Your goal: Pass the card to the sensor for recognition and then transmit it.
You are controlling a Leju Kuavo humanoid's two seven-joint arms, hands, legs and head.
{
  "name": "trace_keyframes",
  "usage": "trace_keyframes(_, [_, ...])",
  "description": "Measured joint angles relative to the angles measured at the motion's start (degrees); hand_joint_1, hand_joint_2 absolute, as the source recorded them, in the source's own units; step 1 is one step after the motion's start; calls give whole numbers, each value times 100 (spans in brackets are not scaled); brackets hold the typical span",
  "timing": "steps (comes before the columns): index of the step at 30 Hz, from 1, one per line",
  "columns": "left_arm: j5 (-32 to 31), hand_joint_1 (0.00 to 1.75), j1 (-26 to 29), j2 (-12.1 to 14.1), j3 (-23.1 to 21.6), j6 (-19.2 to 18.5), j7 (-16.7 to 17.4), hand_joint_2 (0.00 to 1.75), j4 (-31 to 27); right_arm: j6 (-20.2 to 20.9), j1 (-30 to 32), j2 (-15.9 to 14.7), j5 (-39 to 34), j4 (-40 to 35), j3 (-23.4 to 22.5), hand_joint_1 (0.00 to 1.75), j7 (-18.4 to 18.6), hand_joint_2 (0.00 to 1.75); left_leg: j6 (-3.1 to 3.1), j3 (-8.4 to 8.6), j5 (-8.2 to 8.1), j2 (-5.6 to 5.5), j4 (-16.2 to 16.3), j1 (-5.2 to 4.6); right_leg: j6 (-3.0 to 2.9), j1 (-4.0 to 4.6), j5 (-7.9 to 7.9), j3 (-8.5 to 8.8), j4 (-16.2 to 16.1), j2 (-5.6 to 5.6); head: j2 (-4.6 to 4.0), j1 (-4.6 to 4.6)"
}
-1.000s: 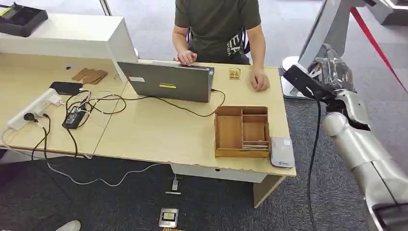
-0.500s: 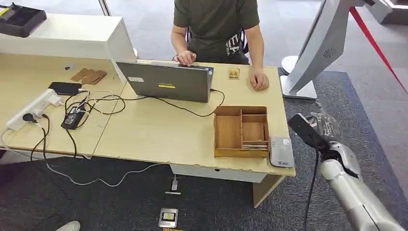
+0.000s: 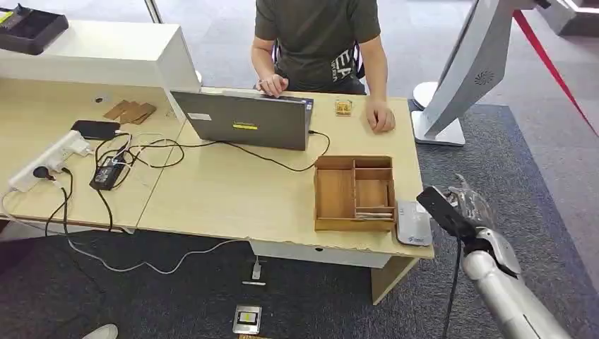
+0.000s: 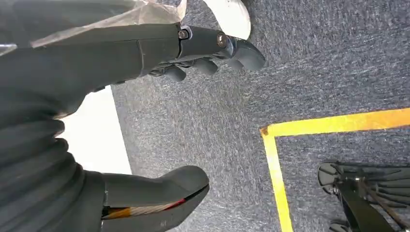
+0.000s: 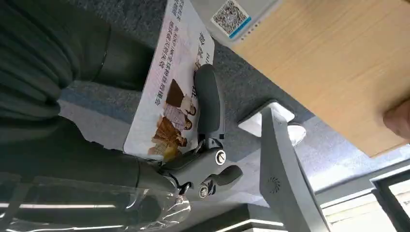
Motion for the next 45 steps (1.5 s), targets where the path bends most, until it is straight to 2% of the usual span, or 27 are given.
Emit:
trace_keyframes(8, [-15,0,-1,0,33,0,2,175,0,159,101,131,44,177,-4,175,-20,175,0,0,0,1,0,0,0,1,0,0,0,0,0,0])
trace_keyframes(16, [-37,0,-2,0,37,0,-15,175,0,608,122,260,144,297,9,175,-203,175,0,6,0,6,0,0,0,1,0,4,-1,0,0,0])
trace_keyframes(29, [-44,0,-1,0,37,0,-37,175,0,417,139,339,256,334,26,175,-245,175,0,8,1,10,0,0,0,0,0,8,-1,0,0,0])
trace_keyframes(33, [-50,0,1,2,37,0,-42,175,0,172,93,310,367,284,22,175,-183,175,0,3,1,9,0,-2,1,-2,2,7,2,0,0,2])
trace_keyframes(36, [-57,0,1,9,39,0,-48,175,0,72,-103,190,507,-33,-20,175,0,175,0,2,2,11,1,-5,3,-6,4,0,4,1,0,0])
trace_keyframes(39, [-63,0,2,9,39,0,-61,175,0,264,-389,81,645,-360,-85,175,197,175,0,2,2,13,0,-6,3,-5,4,2,4,2,0,0])
trace_keyframes(45, [-76,0,-2,9,44,0,-70,175,0,474,-1030,87,918,-761,-52,175,219,175,-2,1,3,12,0,-5,2,-3,4,0,6,2,0,0])
